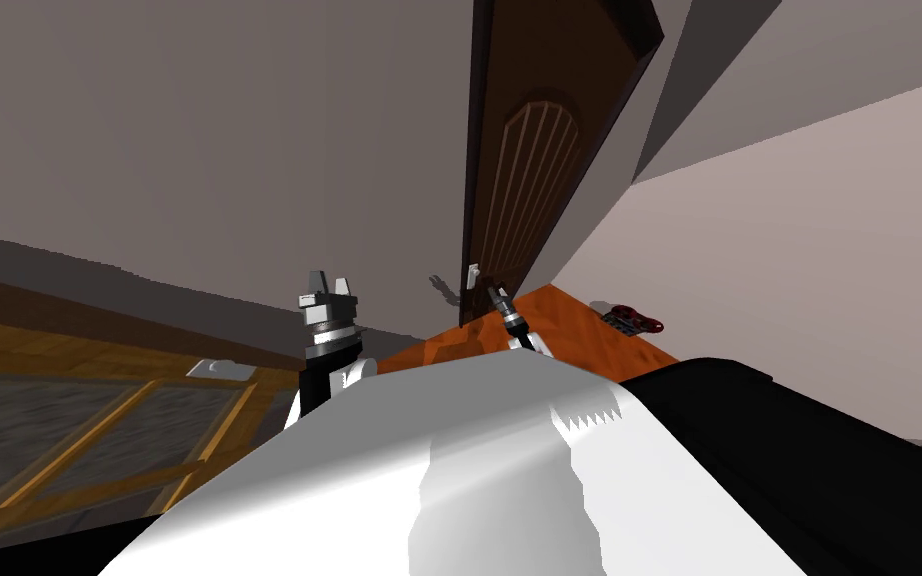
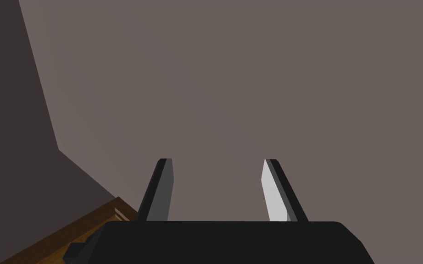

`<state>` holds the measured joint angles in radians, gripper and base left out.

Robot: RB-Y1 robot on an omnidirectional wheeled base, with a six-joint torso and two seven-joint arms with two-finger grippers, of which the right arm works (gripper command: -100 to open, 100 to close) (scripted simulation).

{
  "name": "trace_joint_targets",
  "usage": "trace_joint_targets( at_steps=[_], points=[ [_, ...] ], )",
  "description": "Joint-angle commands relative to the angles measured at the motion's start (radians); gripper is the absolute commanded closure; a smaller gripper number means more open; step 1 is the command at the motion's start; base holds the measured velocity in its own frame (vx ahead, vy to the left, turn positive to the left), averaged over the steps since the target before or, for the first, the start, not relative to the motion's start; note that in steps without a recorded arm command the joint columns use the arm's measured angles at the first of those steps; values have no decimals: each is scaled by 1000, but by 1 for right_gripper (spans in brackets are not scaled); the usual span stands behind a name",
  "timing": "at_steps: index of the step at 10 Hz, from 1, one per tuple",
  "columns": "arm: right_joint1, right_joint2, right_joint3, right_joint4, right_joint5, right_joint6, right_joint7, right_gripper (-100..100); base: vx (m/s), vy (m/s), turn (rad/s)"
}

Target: Pull the door open

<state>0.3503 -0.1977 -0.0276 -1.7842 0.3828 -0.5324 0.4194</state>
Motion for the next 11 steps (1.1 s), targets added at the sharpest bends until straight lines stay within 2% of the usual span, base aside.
trace_joint_targets(
  at_steps=[1, 2, 11],
  points=[
    [-20, -12, -4, 50, 24, -1, 38, -100, 84, -30, 47],
    [-20, -12, -4, 51, 24, -1, 38, -100, 55, -15, 11],
    [-68, -66, -13, 232, 143, 0, 208, -100, 88, -36, 36]
  ],
)
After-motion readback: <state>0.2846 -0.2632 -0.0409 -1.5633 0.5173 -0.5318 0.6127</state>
